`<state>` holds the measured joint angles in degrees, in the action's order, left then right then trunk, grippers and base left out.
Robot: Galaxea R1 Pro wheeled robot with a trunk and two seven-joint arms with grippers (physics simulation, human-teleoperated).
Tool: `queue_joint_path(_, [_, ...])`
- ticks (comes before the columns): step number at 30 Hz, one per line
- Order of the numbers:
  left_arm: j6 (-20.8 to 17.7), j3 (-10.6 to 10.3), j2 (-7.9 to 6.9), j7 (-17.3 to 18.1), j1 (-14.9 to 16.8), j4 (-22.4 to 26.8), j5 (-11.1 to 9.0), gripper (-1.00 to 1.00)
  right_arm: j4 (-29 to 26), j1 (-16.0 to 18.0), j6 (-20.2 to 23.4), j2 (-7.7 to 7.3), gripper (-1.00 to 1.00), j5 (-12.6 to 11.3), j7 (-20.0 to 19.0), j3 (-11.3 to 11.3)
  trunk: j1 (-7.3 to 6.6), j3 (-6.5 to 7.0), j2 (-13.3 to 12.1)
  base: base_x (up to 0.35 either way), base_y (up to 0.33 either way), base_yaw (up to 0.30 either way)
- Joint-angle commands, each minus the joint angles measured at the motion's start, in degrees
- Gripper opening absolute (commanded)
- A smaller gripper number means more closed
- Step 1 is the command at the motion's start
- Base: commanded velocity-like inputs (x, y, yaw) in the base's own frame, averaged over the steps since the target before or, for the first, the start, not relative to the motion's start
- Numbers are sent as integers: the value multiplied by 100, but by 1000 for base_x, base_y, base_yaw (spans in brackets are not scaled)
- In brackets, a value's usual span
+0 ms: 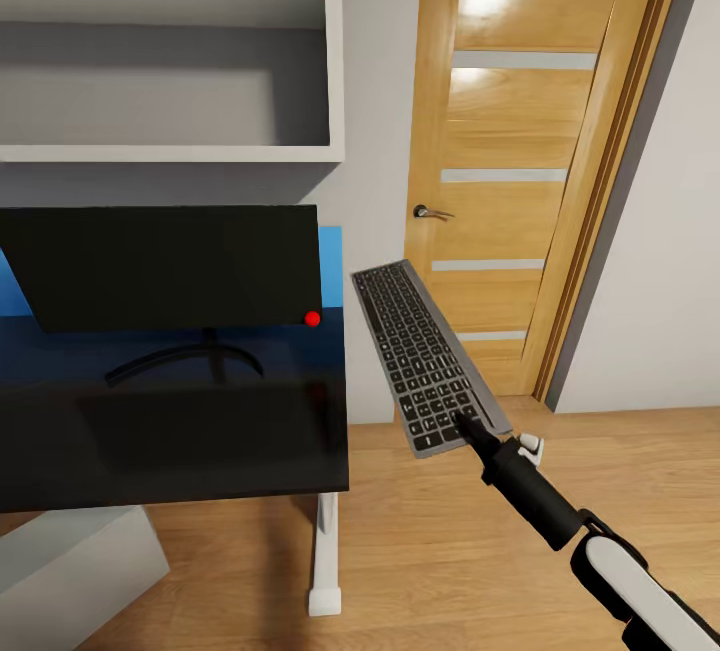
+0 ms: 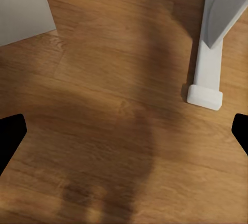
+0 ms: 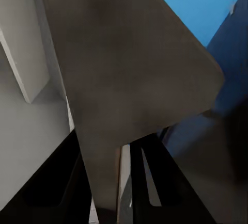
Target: In the bedroom, organize the workspace by keeping the computer under the desk, ensuring the monitor is on the desk, placing the keyboard on the desk next to the monitor, placing the mouse on the desk next to the keyboard, moving the folder from the swivel chair onto the desk next to the mouse, stacking the notebook on top of the folder with the pen on top of the notebook, and positioning the swivel chair next to the desk.
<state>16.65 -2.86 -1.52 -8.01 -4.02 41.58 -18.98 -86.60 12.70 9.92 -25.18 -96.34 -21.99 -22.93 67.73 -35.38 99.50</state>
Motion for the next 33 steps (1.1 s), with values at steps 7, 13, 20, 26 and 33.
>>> queue_joint_path(7, [14,-30,-6,-43,-2,9,-27,100,272,5,43,-4,-100,-18,-395,-10,0,-5,2,0,0,0])
queue_joint_path(13, [14,-30,-6,-43,-3,9,-27,100,302,4,45,-4,-100,-10,-420,-10,0,-5,2,0,0,0])
queue_joint_path(20, [5,-30,1,-34,-2,9,-27,100,319,4,45,4,-100,0,-504,-18,0,-5,2,0,-100,0])
queue_joint_path(26, [2,-30,-3,-36,-2,0,-27,100,385,4,45,11,-100,1,-513,-21,0,-5,2,0,-187,0])
queue_joint_path(33, [5,-30,-5,-42,-2,0,-27,100,398,4,45,8,-100,-7,-522,-18,0,-5,2,0,-13,0])
